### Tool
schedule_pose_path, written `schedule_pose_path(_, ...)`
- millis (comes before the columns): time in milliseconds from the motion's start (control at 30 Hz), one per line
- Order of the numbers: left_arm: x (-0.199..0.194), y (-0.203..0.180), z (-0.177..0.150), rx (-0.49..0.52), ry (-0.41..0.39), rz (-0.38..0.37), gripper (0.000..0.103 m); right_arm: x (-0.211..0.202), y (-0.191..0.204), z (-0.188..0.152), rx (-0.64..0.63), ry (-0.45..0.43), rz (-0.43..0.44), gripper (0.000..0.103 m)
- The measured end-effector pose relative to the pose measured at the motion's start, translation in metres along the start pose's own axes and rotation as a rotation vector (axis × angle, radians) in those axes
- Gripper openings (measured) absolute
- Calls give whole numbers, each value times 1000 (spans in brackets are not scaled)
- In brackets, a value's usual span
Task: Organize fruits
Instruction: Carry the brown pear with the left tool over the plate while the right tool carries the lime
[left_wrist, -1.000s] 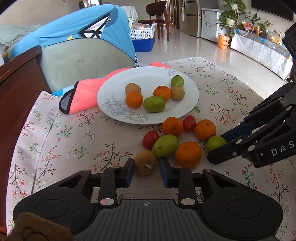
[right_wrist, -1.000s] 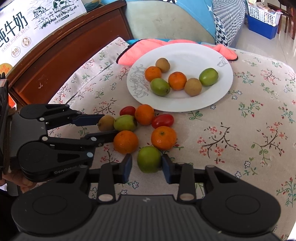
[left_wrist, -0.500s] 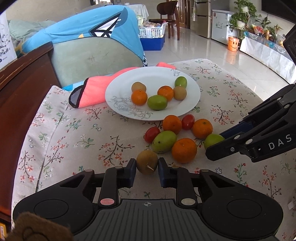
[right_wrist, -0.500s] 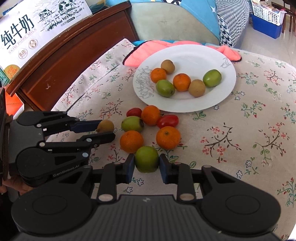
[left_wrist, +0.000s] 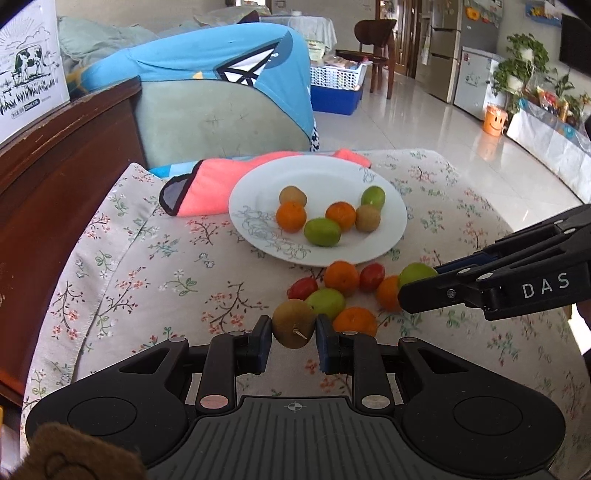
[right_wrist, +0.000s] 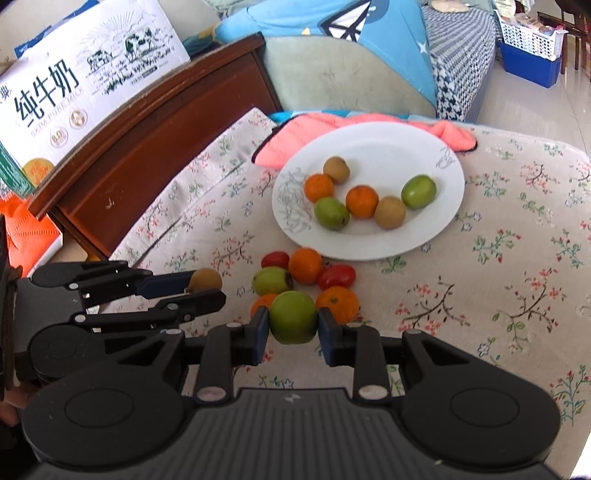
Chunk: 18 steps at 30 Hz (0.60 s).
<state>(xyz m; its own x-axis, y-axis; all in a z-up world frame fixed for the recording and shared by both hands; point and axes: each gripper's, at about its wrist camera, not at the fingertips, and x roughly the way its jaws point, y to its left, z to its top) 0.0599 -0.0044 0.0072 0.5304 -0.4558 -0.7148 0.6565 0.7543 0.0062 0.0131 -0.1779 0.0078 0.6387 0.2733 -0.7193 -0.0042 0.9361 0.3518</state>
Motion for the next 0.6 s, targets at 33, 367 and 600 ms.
schedule_pose_path(33,0,-1,3,-8,-3,2,23,-3,-1,2,3,-10,-2,29)
schedule_pose_path(367,-1,-8,33,-25,-45,-8,23,-23,-17,30,37,-105,-41,29)
schedule_pose_path(600,5,-9,55,-32,-74,-5,23,-28,-29,45,56,-149,-51,29)
